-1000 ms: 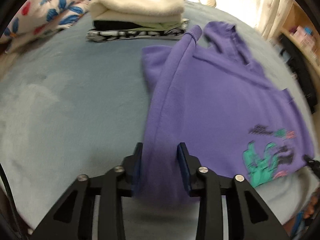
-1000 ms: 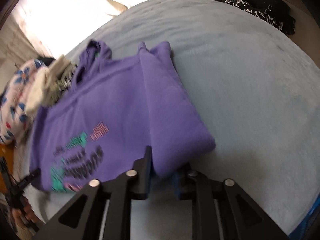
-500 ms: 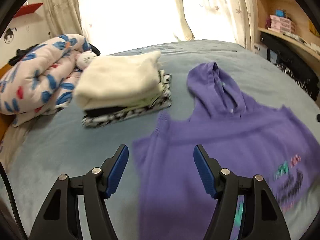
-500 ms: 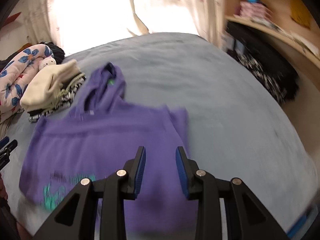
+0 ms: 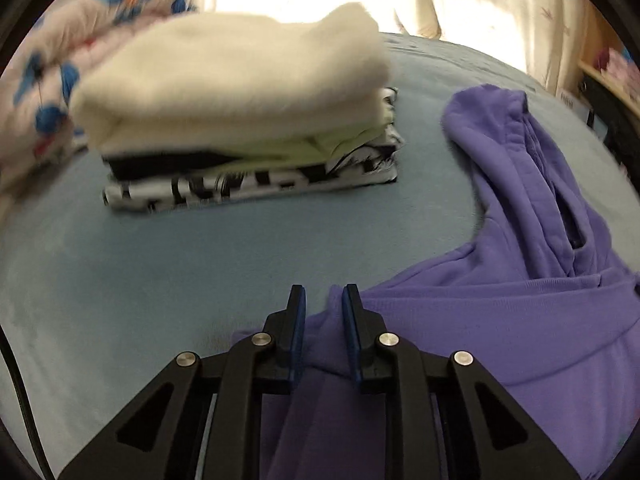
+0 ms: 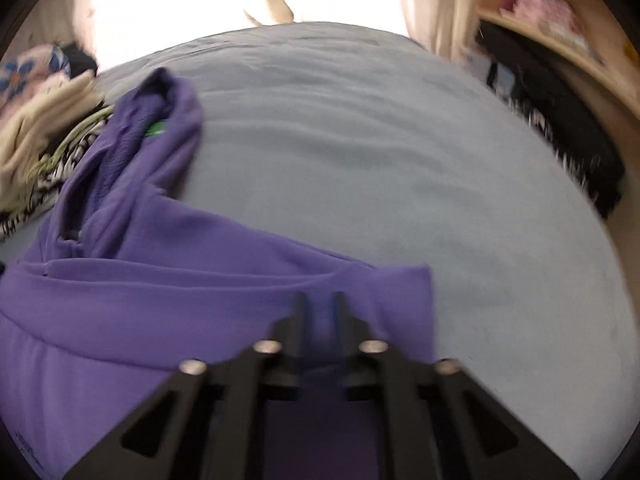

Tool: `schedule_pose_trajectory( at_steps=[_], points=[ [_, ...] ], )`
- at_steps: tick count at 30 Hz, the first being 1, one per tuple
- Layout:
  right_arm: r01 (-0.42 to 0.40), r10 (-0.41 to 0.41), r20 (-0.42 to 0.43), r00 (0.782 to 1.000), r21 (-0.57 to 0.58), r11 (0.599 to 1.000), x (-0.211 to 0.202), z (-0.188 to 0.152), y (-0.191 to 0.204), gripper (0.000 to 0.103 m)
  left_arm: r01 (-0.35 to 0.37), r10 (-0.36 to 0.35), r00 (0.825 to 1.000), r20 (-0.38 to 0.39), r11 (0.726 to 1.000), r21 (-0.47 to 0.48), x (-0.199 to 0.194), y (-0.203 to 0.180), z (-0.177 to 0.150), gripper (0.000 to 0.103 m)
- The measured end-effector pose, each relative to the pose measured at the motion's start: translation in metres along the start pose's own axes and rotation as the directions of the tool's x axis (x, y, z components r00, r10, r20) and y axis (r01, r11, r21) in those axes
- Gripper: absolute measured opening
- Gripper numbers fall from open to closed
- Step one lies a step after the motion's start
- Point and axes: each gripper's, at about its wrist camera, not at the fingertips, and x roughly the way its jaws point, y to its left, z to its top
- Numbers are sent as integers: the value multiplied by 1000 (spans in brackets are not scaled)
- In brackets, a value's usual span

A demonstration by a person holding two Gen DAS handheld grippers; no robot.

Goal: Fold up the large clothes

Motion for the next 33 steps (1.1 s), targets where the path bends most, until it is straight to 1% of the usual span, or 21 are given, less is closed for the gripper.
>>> schedule_pose_trajectory(
  at_steps=[1,5,7,9,11,13,16,21,25,27,30,33],
  points=[
    [-22,22,8,1000,17,1000,-2,-1,-5,0,8,-8,1000,1,1000,-6,1,1,1,19],
    [5,-5,20,1000,0,1000,-5,-2,0,0,-23,22,1000,6,1000,21,6,-6,0,19],
    [7,-7,19,1000,-4,1000,-5,-2,3,0,-22,21,1000,10,999,24,4,-6,0,19],
    [-4,4,15,1000,4,1000,-8,1,2,0,-27,26,1000,13,999,22,2,-6,2,22],
    [-21,21,6,1000,23,1000,-10,2,1,0,-34,33,999,19,999,28,-4,-6,3,28],
    [-35,36,-1,999,40,999,-16,3,-1,3,-49,48,999,24,998,37,-8,-7,3,31],
    [-67,67,-8,998,61,996,-24,2,0,2,-48,47,999,12,998,45,-16,-8,3,32],
    [-127,128,-6,992,77,989,-43,-6,5,3,-32,32,999,-4,998,53,-37,-12,-3,33],
    [-158,159,-23,987,49,986,-57,-15,17,3,6,-2,999,-46,997,79,-51,-19,-13,38],
    [-173,175,-39,984,33,984,-63,-17,23,3,27,-21,998,-66,995,94,-58,-23,-15,38],
    [-197,198,-59,979,13,980,-70,-12,32,3,62,-52,995,-87,991,121,-69,-31,-12,40],
    [-214,213,-67,975,-15,977,-78,-1,43,3,84,-71,994,-83,982,166,-84,-45,1,43]
  ],
)
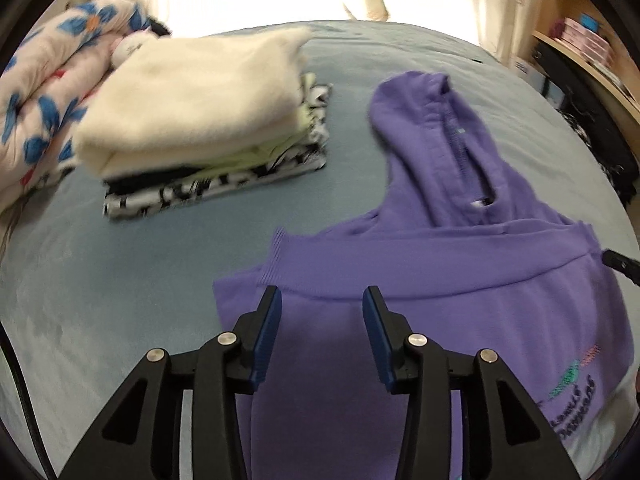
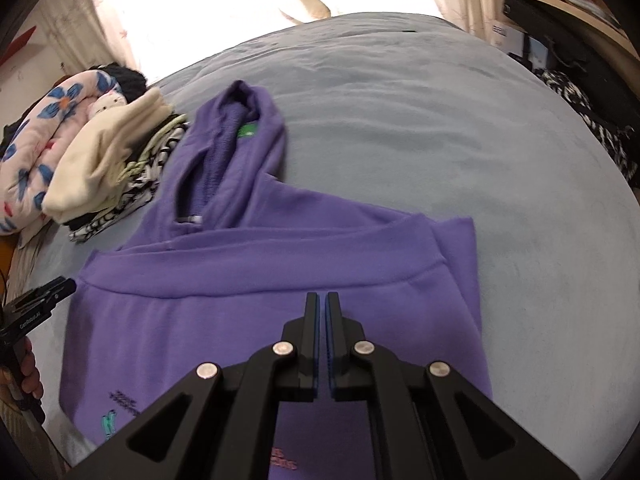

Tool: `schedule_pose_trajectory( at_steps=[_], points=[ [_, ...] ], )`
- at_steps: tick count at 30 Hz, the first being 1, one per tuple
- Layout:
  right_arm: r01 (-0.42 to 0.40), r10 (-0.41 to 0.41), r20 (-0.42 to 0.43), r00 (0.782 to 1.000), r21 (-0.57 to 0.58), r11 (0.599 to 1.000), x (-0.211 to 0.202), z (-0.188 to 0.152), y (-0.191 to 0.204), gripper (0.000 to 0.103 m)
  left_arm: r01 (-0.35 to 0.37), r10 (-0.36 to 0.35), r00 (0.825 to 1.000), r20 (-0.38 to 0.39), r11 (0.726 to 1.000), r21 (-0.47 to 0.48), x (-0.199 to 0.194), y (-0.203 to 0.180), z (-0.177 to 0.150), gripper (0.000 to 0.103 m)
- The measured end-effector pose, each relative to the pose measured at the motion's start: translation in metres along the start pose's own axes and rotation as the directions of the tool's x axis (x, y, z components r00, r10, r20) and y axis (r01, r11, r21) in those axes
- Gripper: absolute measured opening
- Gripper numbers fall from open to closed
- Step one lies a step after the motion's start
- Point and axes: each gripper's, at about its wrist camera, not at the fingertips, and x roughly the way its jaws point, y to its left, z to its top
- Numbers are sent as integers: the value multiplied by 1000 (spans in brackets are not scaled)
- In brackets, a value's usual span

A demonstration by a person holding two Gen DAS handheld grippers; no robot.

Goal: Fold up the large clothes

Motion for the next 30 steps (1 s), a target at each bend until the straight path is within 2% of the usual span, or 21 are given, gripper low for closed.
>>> schedule_pose_trajectory(
  at_steps=[2,4,6,8,12,17,19,22,27,30],
  points=[
    [-12,12,1,1000,-26,1000,-5,15,9,3,8,-9,1000,14,1000,29,-9,-8,15,55],
    [-21,21,12,1000,-44,999,-9,32,17,3,3,-6,999,42,998,59,-17,-16,33,58],
    [-29,32,41,999,-65,997,-15,53,25,4,-1,-5,998,68,996,86,-22,-25,55,58],
    [-37,42,65,997,-77,996,-17,74,32,10,2,-11,997,81,995,101,-20,-33,77,58],
    [-70,77,101,992,-77,995,-11,119,43,17,1,-10,996,87,995,100,0,-46,121,58],
    [-112,115,81,990,-47,993,31,171,47,31,46,-49,998,41,996,80,53,-55,170,58],
    [-119,120,52,991,-35,992,57,186,47,31,69,-70,997,20,995,69,77,-58,184,58],
    [-134,134,6,991,-11,991,94,201,44,31,57,-57,998,3,996,62,110,-61,201,58],
    [-122,123,-62,990,16,992,151,215,38,31,10,-6,999,-52,998,65,162,-62,214,58],
    [-148,152,-85,985,48,988,175,223,36,31,35,-29,993,-112,998,52,187,-57,215,58]
  ],
)
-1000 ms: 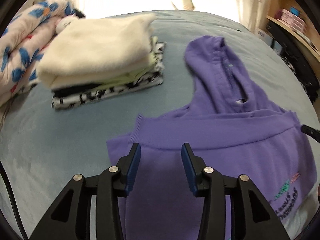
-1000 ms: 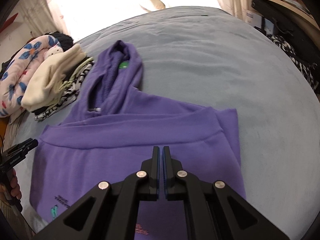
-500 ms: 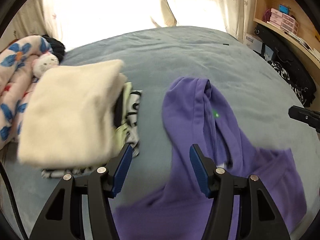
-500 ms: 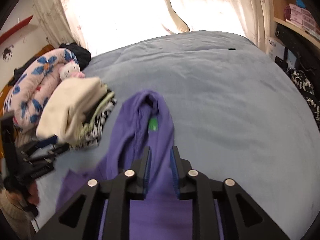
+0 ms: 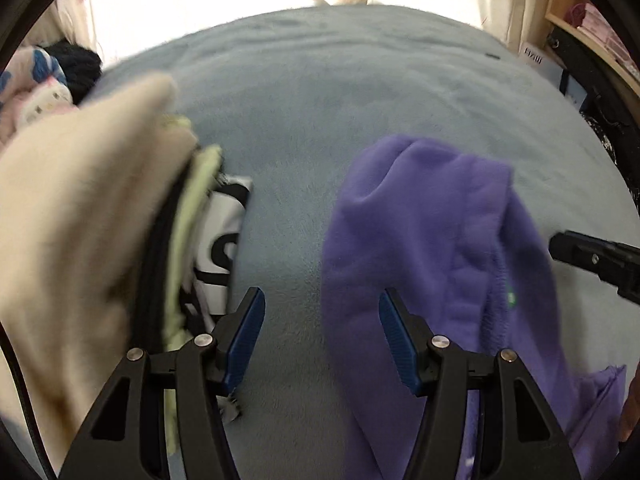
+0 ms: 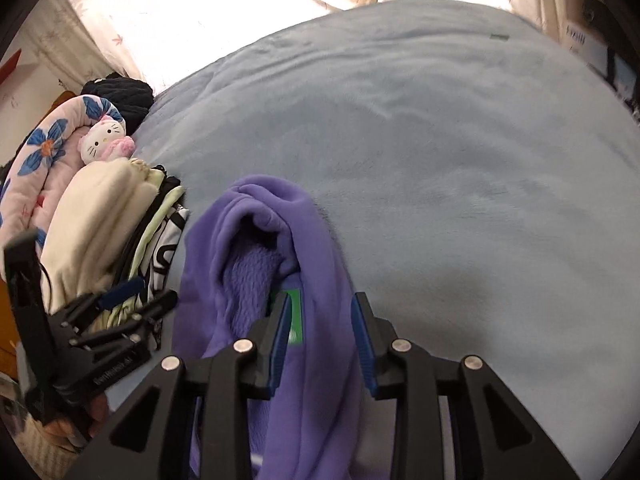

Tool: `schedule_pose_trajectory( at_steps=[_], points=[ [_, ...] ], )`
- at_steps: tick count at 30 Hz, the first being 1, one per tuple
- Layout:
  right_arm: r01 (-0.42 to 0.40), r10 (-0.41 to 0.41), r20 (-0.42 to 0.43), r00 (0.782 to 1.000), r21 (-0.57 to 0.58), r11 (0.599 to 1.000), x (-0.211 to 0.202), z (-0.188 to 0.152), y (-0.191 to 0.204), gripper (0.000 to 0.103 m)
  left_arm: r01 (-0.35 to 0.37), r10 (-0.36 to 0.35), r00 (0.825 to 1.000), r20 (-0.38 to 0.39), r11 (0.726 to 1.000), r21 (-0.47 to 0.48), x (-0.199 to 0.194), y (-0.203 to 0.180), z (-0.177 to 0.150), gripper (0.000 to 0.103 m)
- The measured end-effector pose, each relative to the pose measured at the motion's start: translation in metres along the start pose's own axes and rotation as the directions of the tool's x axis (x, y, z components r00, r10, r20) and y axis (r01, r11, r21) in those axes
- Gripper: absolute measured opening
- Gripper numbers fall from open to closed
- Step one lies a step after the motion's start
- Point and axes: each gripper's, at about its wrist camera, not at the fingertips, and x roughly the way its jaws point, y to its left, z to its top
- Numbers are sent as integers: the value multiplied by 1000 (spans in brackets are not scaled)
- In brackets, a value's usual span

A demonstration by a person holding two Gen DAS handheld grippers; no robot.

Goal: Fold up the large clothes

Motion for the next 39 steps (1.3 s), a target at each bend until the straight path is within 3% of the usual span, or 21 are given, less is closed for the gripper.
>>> schedule_pose_trajectory(
  at_steps=[4,7,8,10,14,18,23,28,33,35,39],
  points=[
    [0,0,-42,999,3,1000,30,8,1,31,46,-48,997,-57,998,-35,28,8,-2,58],
    [-1,1,-40,999,6,1000,39,6,0,30,103,-108,993,-51,991,-83,38,14,-4,58],
    [3,-3,-32,999,1,1000,40,4,1,18,115,-120,992,-44,989,-98,38,16,-4,46],
    [26,-26,-20,999,-22,999,39,1,3,6,176,-180,984,-12,975,-137,35,19,-4,4],
    [71,-68,59,996,-56,996,13,-5,-2,5,49,-46,997,66,998,-43,9,4,-9,3],
    [88,-76,159,984,-73,993,-30,-16,-14,5,-18,22,990,136,999,-31,-28,11,-20,3],
    [86,-44,274,961,-146,985,-92,-50,-3,5,11,-7,976,219,1000,-17,-93,20,-52,3],
    [107,8,399,917,-266,958,-164,-118,34,6,50,-39,958,283,998,-32,-163,34,-103,3],
    [192,-21,455,890,-332,923,-197,-200,53,6,150,-129,958,257,987,-65,-210,36,-183,4],
    [214,-54,422,905,-343,915,-196,-228,51,9,175,-158,964,212,982,-65,-212,37,-215,4],
    [162,-69,301,951,-295,942,-195,-268,37,12,200,-193,975,109,978,-58,-212,31,-276,5]
  ],
)
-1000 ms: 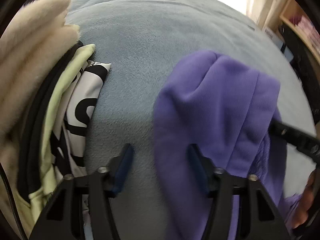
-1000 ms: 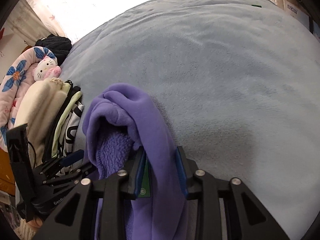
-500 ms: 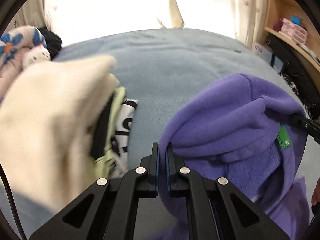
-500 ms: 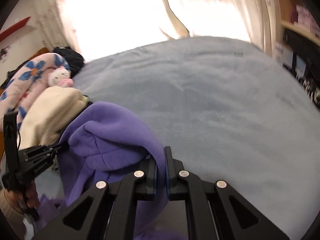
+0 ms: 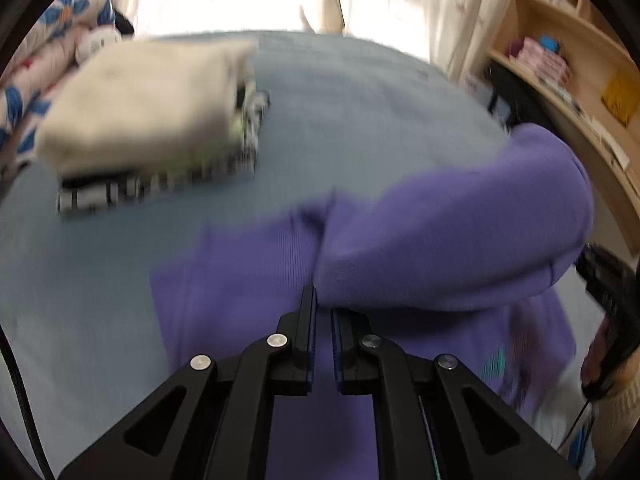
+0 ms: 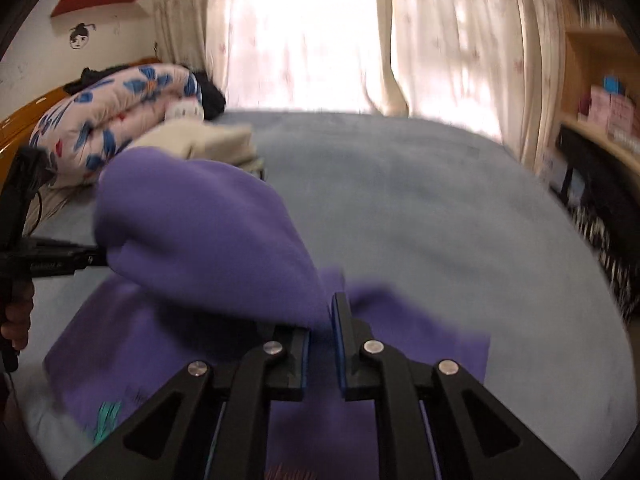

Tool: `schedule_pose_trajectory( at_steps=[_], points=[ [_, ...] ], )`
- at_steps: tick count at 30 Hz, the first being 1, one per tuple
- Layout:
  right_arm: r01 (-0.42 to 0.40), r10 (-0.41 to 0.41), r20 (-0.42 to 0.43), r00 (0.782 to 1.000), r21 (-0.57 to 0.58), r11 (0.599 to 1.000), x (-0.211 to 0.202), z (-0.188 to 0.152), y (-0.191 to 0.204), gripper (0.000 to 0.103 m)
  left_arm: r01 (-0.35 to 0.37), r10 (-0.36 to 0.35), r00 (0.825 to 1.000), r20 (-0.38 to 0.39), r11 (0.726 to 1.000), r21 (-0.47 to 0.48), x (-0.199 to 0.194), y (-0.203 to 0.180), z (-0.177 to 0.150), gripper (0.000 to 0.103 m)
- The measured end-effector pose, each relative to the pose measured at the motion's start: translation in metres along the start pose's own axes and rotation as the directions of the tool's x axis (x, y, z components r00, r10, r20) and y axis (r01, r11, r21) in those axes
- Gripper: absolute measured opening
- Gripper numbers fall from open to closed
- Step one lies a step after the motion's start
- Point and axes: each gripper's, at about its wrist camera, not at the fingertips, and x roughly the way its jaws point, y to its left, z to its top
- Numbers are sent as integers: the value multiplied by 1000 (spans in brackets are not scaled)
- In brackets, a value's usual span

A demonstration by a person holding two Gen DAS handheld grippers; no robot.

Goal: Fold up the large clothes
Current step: 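Fold the hood down over the hoodie body with both tools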

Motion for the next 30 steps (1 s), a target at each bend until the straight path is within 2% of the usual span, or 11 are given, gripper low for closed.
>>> schedule_pose_trajectory(
  at_steps=[2,5,9,10,12,14,15,16,21,27,30],
  points=[
    [-5,8,-59,998,57,998,-3,-15,-5,17,16,-17,999,-45,1000,-6,-5,3,-25,5],
    [-34,56,-116,992,181,983,-12,-36,-15,18,31,-31,997,-64,1000,-4,-13,-2,-55,5],
    [-65,113,-145,983,299,952,-28,-52,-23,18,71,-72,996,-58,997,-20,-31,3,-61,8],
    [-82,136,-148,980,326,942,-33,-53,-24,19,83,-85,995,-55,996,-24,-37,2,-61,12],
    [-123,188,-141,972,378,917,-41,-54,-23,30,115,-116,992,-53,993,-29,-45,3,-57,27],
    [-162,240,-121,963,449,879,-47,-52,-25,55,128,-130,990,-59,991,-36,-47,6,-49,64],
    [-176,259,-114,959,477,861,-47,-51,-25,60,134,-136,989,-54,990,-45,-48,4,-45,69],
    [-191,282,-106,954,509,839,-46,-50,-25,67,140,-143,989,-47,989,-53,-47,5,-40,70],
    [-211,371,-133,919,628,749,-23,-44,-24,68,192,-203,975,-92,975,-116,-24,7,-24,70],
    [-184,434,-215,875,680,709,12,-42,-15,68,236,-277,949,-153,942,-240,23,22,-12,70],
    [-174,464,-244,852,703,690,30,-45,-14,68,272,-327,929,-171,920,-284,44,23,-9,70]
  ],
)
